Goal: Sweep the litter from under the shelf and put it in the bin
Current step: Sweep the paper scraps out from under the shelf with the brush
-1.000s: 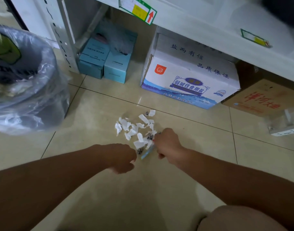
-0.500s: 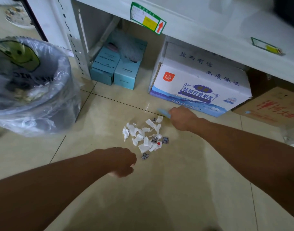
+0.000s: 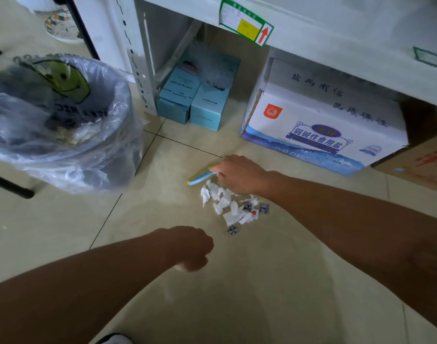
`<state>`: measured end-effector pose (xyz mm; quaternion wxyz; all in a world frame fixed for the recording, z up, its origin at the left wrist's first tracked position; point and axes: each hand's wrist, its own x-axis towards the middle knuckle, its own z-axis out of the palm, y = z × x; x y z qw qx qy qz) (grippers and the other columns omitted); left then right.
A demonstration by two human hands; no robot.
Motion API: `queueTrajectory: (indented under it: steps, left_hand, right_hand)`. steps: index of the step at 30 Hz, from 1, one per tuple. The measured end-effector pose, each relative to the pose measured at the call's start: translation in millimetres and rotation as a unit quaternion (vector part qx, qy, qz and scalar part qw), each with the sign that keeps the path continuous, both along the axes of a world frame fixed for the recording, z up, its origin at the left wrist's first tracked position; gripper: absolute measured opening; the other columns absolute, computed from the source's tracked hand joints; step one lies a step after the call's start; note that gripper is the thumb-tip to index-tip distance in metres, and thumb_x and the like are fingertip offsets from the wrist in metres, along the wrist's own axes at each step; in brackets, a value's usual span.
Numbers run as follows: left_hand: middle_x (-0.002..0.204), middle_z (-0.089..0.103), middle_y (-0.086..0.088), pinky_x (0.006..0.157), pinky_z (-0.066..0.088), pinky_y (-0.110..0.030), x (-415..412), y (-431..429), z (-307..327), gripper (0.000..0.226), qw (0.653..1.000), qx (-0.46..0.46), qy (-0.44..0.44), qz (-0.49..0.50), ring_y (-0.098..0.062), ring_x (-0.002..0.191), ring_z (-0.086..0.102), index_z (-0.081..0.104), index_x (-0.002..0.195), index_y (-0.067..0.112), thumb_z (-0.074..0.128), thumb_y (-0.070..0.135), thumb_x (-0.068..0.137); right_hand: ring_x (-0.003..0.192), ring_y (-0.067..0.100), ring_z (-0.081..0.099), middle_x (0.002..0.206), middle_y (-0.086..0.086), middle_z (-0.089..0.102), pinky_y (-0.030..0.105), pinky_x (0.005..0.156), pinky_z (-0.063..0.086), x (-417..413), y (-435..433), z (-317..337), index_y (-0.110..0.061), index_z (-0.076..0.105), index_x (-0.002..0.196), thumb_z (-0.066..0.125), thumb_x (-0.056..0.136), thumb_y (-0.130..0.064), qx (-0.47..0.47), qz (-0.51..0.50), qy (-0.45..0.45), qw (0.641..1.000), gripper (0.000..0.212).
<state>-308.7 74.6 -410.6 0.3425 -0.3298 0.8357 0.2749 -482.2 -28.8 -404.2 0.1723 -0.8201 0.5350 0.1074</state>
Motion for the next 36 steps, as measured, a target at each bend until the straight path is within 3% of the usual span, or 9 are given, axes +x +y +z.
queueTrajectory:
  steps: [4,7,13,16,19,25,29,33,36]
  left_hand:
    - [0.139,0.055,-0.007,0.101,0.045,-0.037,1.0,2.4,-2.6,0.043,1.0,-0.006,0.007,-0.012,-0.029,0.125,0.056,0.051,0.139,0.018,0.041,0.035,0.101]
    - [0.139,0.054,-0.009,0.101,0.045,-0.038,1.3,1.6,-3.6,0.043,1.0,-0.007,0.0,-0.02,-0.03,0.126,0.056,0.051,0.139,0.018,0.041,0.037,0.102]
    - [0.143,0.051,-0.007,0.106,0.045,-0.038,-5.4,-2.0,-1.5,0.046,1.0,0.0,-0.011,-0.023,-0.028,0.129,0.053,0.047,0.144,0.021,0.04,0.039,0.102]
    - [0.144,0.051,-0.006,0.106,0.045,-0.038,-8.4,0.1,0.3,0.046,1.0,0.001,-0.014,-0.024,-0.027,0.13,0.053,0.046,0.144,0.022,0.04,0.039,0.102]
    - [0.144,0.05,-0.006,0.105,0.045,-0.038,-9.2,0.3,1.6,0.046,1.0,-0.004,-0.012,-0.026,-0.028,0.129,0.053,0.045,0.145,0.022,0.04,0.039,0.102]
    - [0.146,0.048,-0.003,0.106,0.044,-0.038,-8.4,-4.5,0.7,0.047,1.0,-0.015,-0.017,-0.02,-0.027,0.131,0.051,0.044,0.145,0.026,0.04,0.042,0.101]
    - [0.146,0.048,-0.004,0.108,0.042,-0.038,-8.1,-6.6,1.7,0.048,1.0,-0.017,-0.01,-0.02,-0.026,0.132,0.05,0.044,0.146,0.026,0.039,0.042,0.101]
    - [0.144,0.051,-0.003,0.106,0.044,-0.039,-6.0,-10.1,-2.4,0.048,1.0,-0.015,-0.006,-0.022,-0.025,0.13,0.052,0.045,0.144,0.026,0.04,0.043,0.1]
    - [0.143,0.051,-0.001,0.106,0.044,-0.037,-6.9,-14.7,-4.0,0.048,1.0,-0.015,-0.009,-0.025,-0.024,0.13,0.052,0.045,0.144,0.027,0.04,0.045,0.1]
  right_hand:
    - [0.087,0.023,0.056,0.102,0.006,0.058,0.034,0.071,0.045,-25.7,21.0,5.4,-0.017,0.061,0.099,0.039,0.096,-0.021,0.031,0.061,0.046,0.997,0.023]
    - [0.101,0.026,0.058,0.114,0.007,0.058,0.037,0.081,0.048,-56.9,40.7,16.5,-0.021,0.062,0.117,0.04,0.097,-0.022,0.052,0.064,0.069,0.994,0.03]
    - [0.07,0.024,0.055,0.076,0.001,0.053,0.033,0.061,0.039,-84.1,45.9,17.4,-0.018,0.067,0.108,0.038,0.095,-0.018,-0.041,-0.095,-0.013,0.995,0.031]
    - [0.067,0.029,0.057,0.071,0.004,0.057,0.035,0.058,0.043,-86.9,46.0,10.3,-0.019,0.058,0.078,0.042,0.092,-0.018,0.001,-0.119,0.013,0.993,0.022]
    - [0.063,0.027,0.054,0.067,0.004,0.055,0.038,0.06,0.044,-86.7,51.5,12.8,-0.021,0.052,0.069,0.043,0.091,-0.018,0.028,-0.116,-0.014,0.993,0.024]
    - [0.083,0.031,0.061,0.096,0.011,0.065,0.036,0.072,0.051,-101.1,32.5,14.5,-0.019,0.069,0.108,0.041,0.089,-0.027,-0.021,-0.217,-0.024,0.976,0.035]
    - [0.086,0.027,0.06,0.109,0.01,0.067,0.031,0.07,0.044,-97.8,36.6,12.1,-0.018,0.068,0.109,0.04,0.089,-0.028,0.03,-0.212,-0.02,0.977,0.035]
    - [0.112,0.028,0.06,0.127,0.007,0.064,0.037,0.096,0.049,-113.7,55.7,34.6,-0.014,0.068,0.121,0.043,0.095,-0.021,-0.015,-0.264,-0.069,0.962,0.036]
    - [0.105,0.029,0.065,0.118,0.007,0.071,0.037,0.091,0.051,-140.8,87.3,38.9,-0.016,0.072,0.114,0.047,0.092,-0.019,-0.035,-0.314,-0.084,0.945,0.033]
